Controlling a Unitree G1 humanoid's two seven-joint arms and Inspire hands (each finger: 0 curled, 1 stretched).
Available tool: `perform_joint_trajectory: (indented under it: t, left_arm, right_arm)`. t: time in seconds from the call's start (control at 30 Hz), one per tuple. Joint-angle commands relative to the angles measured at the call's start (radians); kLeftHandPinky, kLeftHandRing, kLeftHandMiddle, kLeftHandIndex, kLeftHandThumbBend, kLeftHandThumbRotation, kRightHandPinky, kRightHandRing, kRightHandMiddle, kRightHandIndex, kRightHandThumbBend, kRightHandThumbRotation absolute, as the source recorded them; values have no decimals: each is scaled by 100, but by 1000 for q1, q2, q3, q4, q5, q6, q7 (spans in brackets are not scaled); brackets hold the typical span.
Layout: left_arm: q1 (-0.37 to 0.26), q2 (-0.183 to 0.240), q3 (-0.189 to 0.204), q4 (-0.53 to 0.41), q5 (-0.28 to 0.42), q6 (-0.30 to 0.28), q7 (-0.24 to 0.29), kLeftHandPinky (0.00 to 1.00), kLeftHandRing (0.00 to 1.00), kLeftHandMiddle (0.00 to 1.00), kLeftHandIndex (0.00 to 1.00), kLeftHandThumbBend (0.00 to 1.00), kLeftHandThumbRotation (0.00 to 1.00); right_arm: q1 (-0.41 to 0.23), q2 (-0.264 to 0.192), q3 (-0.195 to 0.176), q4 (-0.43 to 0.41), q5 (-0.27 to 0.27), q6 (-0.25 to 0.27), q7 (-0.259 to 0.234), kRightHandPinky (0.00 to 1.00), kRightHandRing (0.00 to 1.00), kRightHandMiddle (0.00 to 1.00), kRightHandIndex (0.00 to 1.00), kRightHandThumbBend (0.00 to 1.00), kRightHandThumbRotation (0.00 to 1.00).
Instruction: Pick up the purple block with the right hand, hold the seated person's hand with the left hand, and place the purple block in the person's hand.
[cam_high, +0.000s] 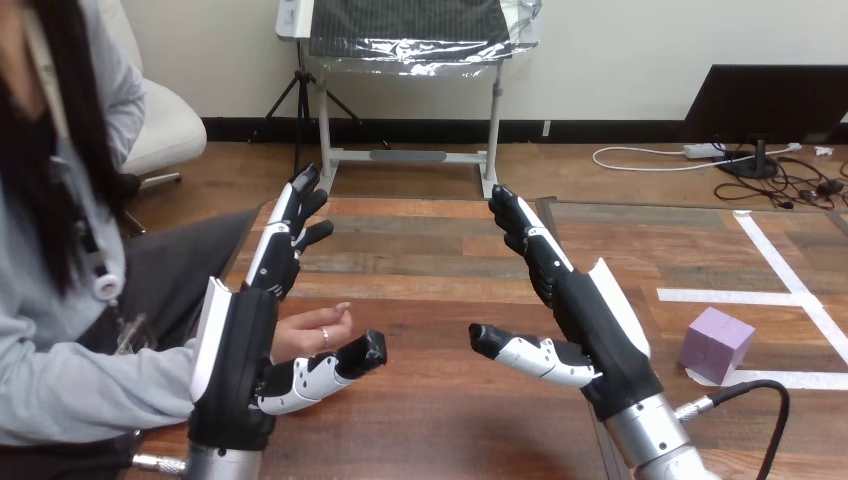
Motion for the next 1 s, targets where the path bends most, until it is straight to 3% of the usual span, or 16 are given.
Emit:
perform_joint_trajectory:
  t: [0.0, 0.97]
  left_arm:
    - [-37, -5, 16, 7, 0, -18, 0, 84, 93, 96, 95, 100, 71]
    - [-43, 3, 26, 26, -28, -31, -41, 85, 93, 96, 95, 100, 69]
  right_arm:
    - [-74, 3, -16, -16, 7, -20, -2, 99, 100, 97, 98, 100, 61]
    - [-78, 5, -21, -10, 7, -25, -5, 99, 100, 97, 98, 100, 60]
